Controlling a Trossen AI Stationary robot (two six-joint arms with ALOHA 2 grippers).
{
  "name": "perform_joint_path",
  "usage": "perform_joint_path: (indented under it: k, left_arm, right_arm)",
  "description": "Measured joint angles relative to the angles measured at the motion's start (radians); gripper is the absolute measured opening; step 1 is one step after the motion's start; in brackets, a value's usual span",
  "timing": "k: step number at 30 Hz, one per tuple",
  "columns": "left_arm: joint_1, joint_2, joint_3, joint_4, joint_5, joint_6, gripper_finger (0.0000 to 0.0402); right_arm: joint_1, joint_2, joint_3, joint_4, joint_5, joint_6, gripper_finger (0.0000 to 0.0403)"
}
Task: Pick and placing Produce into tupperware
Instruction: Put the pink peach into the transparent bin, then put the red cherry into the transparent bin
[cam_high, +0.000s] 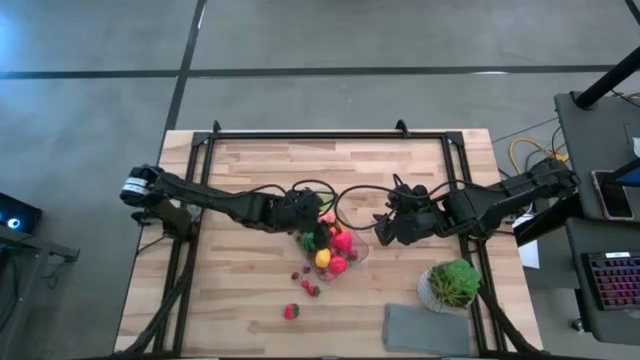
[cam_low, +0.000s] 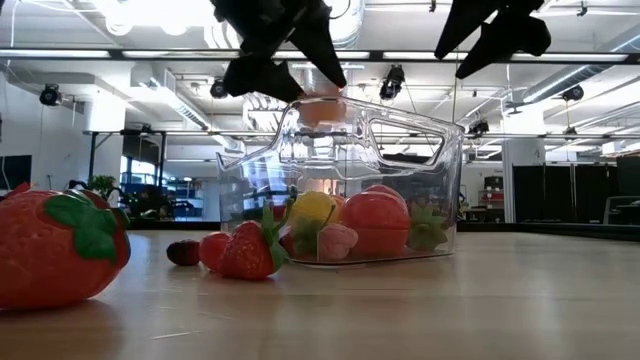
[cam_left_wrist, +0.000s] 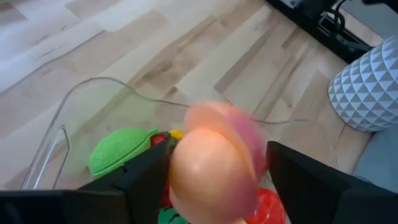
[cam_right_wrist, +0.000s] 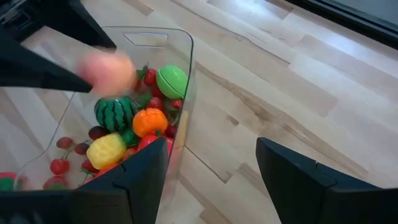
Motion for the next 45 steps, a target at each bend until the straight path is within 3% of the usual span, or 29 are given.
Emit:
perform_joint_path:
  k: [8,12,15,20,24,29,36,39,45]
  left_arm:
    - [0.0,-0.001,-0.008,-0.008,0.016,0.002,0.0318]
    - [-0.009,-0.033,-0.009,-0.023,0.12,0.05,0.0326]
    - [-0.022,-0.056,-0.011,-0.132,0.177,0.032,0.0327]
    - [-0.045,-0.059,-0.015,-0.371,0.181,0.022,0.0327]
    - [-0.123,-0.054,-0.038,-0.423,0.202,0.08,0.0327]
    - [-0.245,-0.054,-0.059,-0.415,0.164,0.205,0.0327]
    - [-0.391,-0.053,-0.087,-0.357,0.063,0.201,0.0327]
    - [-0.429,-0.053,-0.111,-0.285,0.011,0.202,0.0327]
    - [-0.455,-0.023,-0.168,-0.19,-0.001,0.202,0.0327]
  right_arm:
    - [-0.001,0.0,-0.003,-0.002,0.002,-0.004,0.0238]
    - [-0.001,0.0,-0.003,-0.002,0.002,-0.007,0.0238]
    - [-0.001,0.0,-0.003,-0.003,0.002,-0.011,0.0238]
    - [-0.001,0.0,-0.003,-0.003,0.002,-0.015,0.0238]
    - [-0.001,0.0,-0.003,-0.003,0.002,-0.015,0.0238]
    - [0.0,0.0,-0.004,-0.005,-0.034,-0.015,0.0238]
    - [0.006,0.0,-0.004,-0.003,-0.093,0.019,0.0238]
    - [0.014,0.0,-0.004,-0.002,-0.095,0.053,0.0238]
    - [0.017,0.0,-0.004,-0.003,-0.08,0.196,0.0238]
